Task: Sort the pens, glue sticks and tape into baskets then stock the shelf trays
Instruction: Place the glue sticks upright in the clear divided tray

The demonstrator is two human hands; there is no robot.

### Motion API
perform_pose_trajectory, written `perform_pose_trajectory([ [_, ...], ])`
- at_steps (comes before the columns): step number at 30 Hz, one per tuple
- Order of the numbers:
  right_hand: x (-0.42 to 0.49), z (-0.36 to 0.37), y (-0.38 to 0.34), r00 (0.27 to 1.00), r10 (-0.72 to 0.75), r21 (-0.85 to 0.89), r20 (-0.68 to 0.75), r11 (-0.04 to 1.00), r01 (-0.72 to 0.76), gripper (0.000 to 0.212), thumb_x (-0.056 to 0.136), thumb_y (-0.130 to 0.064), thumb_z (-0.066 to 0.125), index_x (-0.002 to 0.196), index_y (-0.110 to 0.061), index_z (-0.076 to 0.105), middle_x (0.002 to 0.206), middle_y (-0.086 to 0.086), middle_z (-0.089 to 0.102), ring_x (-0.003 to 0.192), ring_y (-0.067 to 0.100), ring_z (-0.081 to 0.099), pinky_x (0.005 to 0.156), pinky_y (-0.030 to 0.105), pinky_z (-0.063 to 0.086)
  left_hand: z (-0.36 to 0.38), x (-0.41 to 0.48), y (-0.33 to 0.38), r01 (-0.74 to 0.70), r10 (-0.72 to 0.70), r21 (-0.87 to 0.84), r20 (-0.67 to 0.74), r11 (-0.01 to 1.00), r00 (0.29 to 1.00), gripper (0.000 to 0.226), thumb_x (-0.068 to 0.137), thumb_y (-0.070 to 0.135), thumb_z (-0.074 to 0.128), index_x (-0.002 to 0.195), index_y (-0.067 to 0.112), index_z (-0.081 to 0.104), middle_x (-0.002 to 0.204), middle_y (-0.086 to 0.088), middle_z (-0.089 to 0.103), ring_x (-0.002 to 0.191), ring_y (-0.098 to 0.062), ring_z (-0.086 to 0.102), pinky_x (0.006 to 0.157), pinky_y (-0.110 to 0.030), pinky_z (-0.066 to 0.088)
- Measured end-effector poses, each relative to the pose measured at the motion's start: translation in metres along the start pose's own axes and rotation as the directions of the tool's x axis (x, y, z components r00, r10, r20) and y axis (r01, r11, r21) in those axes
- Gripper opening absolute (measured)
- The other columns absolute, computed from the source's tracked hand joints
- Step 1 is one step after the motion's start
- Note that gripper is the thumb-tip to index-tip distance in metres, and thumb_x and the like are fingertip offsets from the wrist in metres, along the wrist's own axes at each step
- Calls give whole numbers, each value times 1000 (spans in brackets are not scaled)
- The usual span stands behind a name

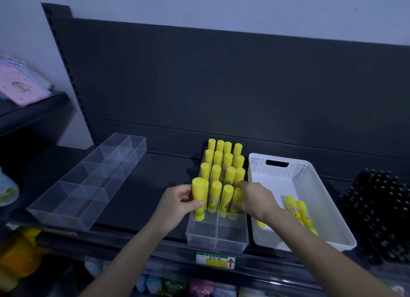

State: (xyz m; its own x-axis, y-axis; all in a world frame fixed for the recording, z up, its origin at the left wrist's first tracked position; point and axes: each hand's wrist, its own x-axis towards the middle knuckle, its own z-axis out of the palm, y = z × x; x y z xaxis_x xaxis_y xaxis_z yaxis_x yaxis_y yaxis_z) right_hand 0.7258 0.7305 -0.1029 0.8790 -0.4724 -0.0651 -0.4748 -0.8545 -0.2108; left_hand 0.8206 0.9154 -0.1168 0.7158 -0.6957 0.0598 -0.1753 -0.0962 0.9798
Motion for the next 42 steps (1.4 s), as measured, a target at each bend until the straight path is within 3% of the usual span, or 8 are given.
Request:
perform_pose_trajectory([
  [6, -13, -20, -3, 981, -105, 91, -161, 989, 121, 44, 81, -28, 66, 121, -15, 55, 115, 4, 57, 108, 23, 52, 84, 30, 45, 0, 1, -2, -28, 31, 93, -37, 995, 999, 23, 73, 3, 75, 88, 18, 68, 90, -3, 73, 90, -17, 68, 88, -24, 50],
  [13, -31, -25, -48, 948, -217, 475, -234, 825, 306, 26, 82, -27, 68, 103, -11, 66, 88, -2, 60, 78, 14, 54, 74, 23, 43, 5, -1, 8, -89, 90, 153, -1, 984, 996, 28, 69, 2, 78, 82, 25, 69, 80, -4, 72, 76, -15, 69, 74, -24, 56],
  [16, -24, -21, -54, 940, -267, 447, -212, 829, 336, 18, 84, -23, 65, 96, -9, 66, 78, -4, 58, 66, 7, 49, 61, 10, 37, 4, -3, 7, -81, 80, 172, 13, 982, 997, 27, 68, 2, 78, 89, 18, 71, 82, -2, 71, 78, -13, 69, 76, -25, 55],
  [19, -17, -11, -50, 952, -240, 404, -189, 865, 298, 16, 86, -22, 64, 92, -8, 66, 68, -10, 52, 59, -1, 45, 56, 6, 36, -8, -4, -5, -17, -12, 420, 67, 908, 998, 45, 70, 16, 80, 113, 13, 66, 102, 2, 65, 91, -11, 60, 83, -22, 46],
  [24, -13, 10, -46, 971, -211, 385, -114, 891, 239, 20, 86, -23, 63, 94, -4, 67, 78, 3, 61, 73, 17, 54, 64, 24, 38, -18, -12, -26, 16, -193, 610, 225, 792, 955, 80, 71, 32, 80, 137, 9, 43, 128, -3, 51, 102, -5, 47, 84, -15, 40],
  [30, -14, 20, -50, 962, -263, 379, -70, 885, 269, 22, 86, -23, 63, 100, -7, 65, 85, 7, 65, 79, 18, 57, 73, 30, 44, -13, -11, -30, -1, -184, 652, 215, 758, 959, 77, 72, 34, 78, 137, 11, 44, 123, -3, 52, 98, -4, 46, 81, -14, 39],
  [38, -15, 24, -48, 959, -282, 361, -38, 891, 276, 21, 84, -22, 64, 99, -7, 66, 92, 8, 69, 87, 23, 61, 80, 36, 49, -12, -8, -25, 0, -220, 687, 232, 726, 948, 69, 71, 36, 78, 129, 11, 50, 113, 0, 50, 115, -16, 50, 86, -20, 42],
  [42, -19, 16, -42, 961, -270, 393, -66, 878, 273, 26, 83, -22, 66, 106, -11, 65, 92, 0, 65, 86, 14, 58, 78, 22, 46, -14, -7, -16, -15, -176, 680, 212, 733, 961, 79, 70, 39, 78, 136, 10, 45, 120, 0, 49, 118, -14, 47, 87, -18, 37],
])
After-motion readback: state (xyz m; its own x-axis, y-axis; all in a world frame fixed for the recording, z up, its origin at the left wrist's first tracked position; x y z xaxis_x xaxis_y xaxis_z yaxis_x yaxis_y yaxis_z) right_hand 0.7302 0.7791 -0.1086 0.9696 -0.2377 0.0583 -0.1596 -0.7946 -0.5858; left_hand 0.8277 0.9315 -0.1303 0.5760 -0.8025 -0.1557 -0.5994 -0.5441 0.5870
